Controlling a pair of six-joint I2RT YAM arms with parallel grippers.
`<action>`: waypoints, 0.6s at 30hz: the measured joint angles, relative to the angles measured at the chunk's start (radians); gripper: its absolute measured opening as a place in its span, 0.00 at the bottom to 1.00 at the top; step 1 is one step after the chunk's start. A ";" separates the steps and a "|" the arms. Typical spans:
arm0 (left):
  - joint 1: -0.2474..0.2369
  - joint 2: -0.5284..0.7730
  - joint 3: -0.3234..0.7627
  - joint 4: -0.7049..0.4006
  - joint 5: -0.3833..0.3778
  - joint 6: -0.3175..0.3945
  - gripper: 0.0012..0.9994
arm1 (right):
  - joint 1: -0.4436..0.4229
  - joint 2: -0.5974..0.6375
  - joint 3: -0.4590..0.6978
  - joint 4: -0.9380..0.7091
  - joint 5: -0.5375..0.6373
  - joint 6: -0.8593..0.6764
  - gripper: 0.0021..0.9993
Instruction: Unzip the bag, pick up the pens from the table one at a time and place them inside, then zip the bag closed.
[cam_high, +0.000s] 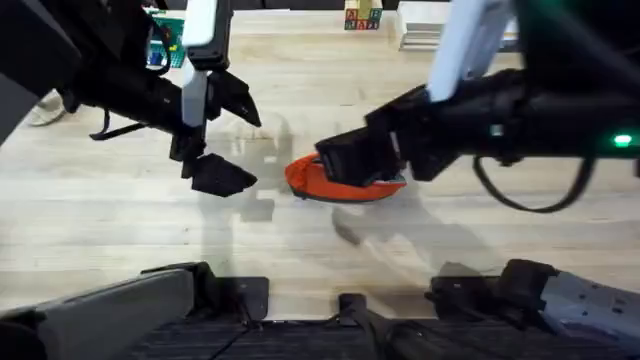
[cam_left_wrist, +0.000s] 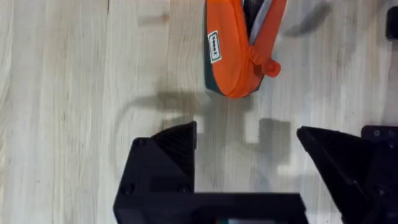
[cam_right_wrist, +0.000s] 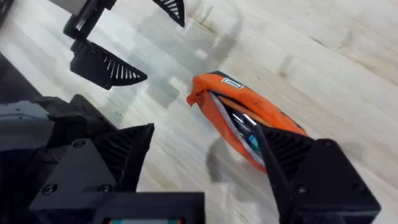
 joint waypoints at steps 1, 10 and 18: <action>0.000 0.000 0.000 0.000 0.000 0.001 0.99 | 0.007 0.009 0.000 0.005 0.004 0.009 1.00; 0.001 0.000 0.000 0.000 0.000 0.007 0.99 | 0.069 0.078 0.000 0.042 0.023 0.099 1.00; 0.000 0.000 0.000 -0.001 0.000 0.008 0.99 | 0.127 0.147 0.000 0.081 0.023 0.141 1.00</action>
